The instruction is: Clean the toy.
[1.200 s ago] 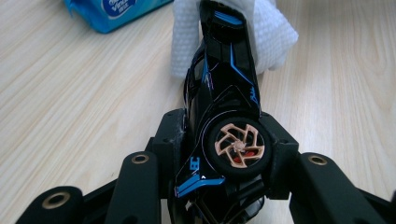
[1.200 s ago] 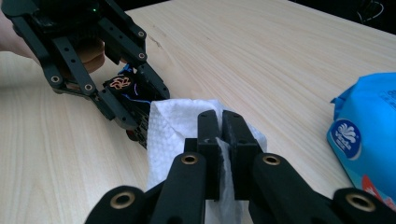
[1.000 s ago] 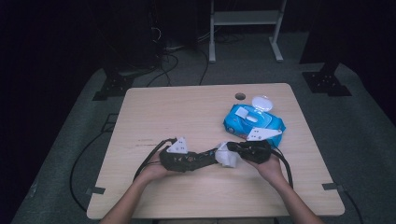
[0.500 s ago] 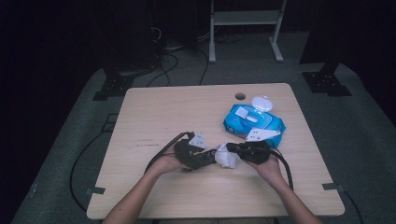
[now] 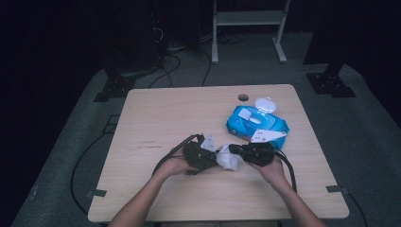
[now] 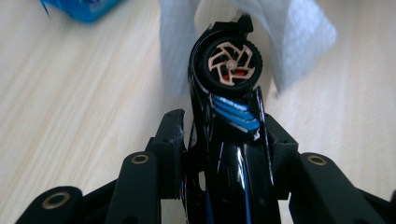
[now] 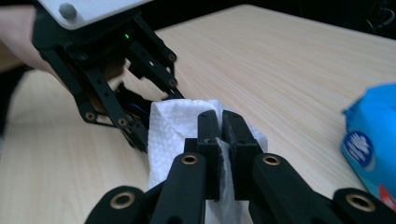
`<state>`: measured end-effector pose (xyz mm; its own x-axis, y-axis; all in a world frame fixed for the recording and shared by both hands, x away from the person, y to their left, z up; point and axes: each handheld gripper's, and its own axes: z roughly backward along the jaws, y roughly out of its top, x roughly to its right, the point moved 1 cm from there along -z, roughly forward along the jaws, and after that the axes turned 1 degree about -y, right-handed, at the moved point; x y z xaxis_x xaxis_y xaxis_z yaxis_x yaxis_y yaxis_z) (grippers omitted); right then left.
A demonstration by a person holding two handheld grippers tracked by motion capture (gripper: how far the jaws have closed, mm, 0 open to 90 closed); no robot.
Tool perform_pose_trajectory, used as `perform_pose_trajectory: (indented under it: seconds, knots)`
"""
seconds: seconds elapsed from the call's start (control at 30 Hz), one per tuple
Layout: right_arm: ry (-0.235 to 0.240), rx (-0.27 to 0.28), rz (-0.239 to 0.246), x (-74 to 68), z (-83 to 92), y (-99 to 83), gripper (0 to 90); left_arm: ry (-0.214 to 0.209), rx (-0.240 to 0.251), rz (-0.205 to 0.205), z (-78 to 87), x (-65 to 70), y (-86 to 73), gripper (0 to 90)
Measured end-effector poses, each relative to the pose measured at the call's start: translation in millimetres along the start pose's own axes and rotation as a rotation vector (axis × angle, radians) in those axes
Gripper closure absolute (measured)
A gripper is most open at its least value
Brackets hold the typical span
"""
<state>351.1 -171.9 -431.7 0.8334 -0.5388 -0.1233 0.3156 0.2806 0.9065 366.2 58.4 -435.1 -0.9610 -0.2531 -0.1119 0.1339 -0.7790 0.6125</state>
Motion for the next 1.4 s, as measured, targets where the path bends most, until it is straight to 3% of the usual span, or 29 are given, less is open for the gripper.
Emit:
perform_pose_trajectory:
  seconds: [0.17, 0.27, 0.47, 0.6, 0.83, 0.93, 1.03, 1.13, 1.27, 1.4]
  knots:
    - [0.036, 0.067, 0.021, -13.2, 5.4, 17.7, 85.6, 0.007, 0.130, -0.047, 15.3, 9.2, 4.9, 58.9]
    - [0.035, 0.075, 0.037, -14.9, 8.4, 21.2, 85.6, 0.012, 0.195, -0.037, 24.9, 11.0, 5.5, 63.8]
    - [0.058, 0.056, -0.003, -13.4, 5.2, 16.8, 85.6, 0.025, 0.214, -0.045, 26.1, 12.6, 1.9, 64.5]
    - [0.095, 0.064, 0.033, -23.5, -0.3, 28.0, 85.6, 0.017, 0.244, -0.041, 27.4, 12.9, 0.1, 64.6]
    - [0.046, 0.019, 0.015, -11.6, 2.7, 14.8, 85.7, 0.024, 0.268, -0.037, 29.8, 13.8, -4.7, 64.7]
    - [0.066, 0.049, 0.004, -15.2, 2.6, 20.3, 85.7, 0.029, 0.274, -0.045, 29.5, 14.2, -1.6, 64.7]
    - [0.076, 0.073, 0.025, -18.1, 5.2, 27.3, 85.7, 0.039, 0.299, -0.045, 33.4, 13.3, -0.2, 64.7]
    - [0.057, 0.064, 0.007, -10.5, 8.5, 20.7, 85.7, 0.040, 0.311, -0.036, 36.2, 12.0, -0.5, 64.7]
    - [0.026, 0.012, -0.030, 1.0, 8.9, 3.1, 85.7, 0.039, 0.336, -0.026, 38.3, 9.9, 0.1, 64.7]
    - [0.040, 0.005, -0.067, 4.7, 7.0, -2.2, 85.7, 0.030, 0.358, -0.020, 36.7, 10.7, 2.6, 64.7]
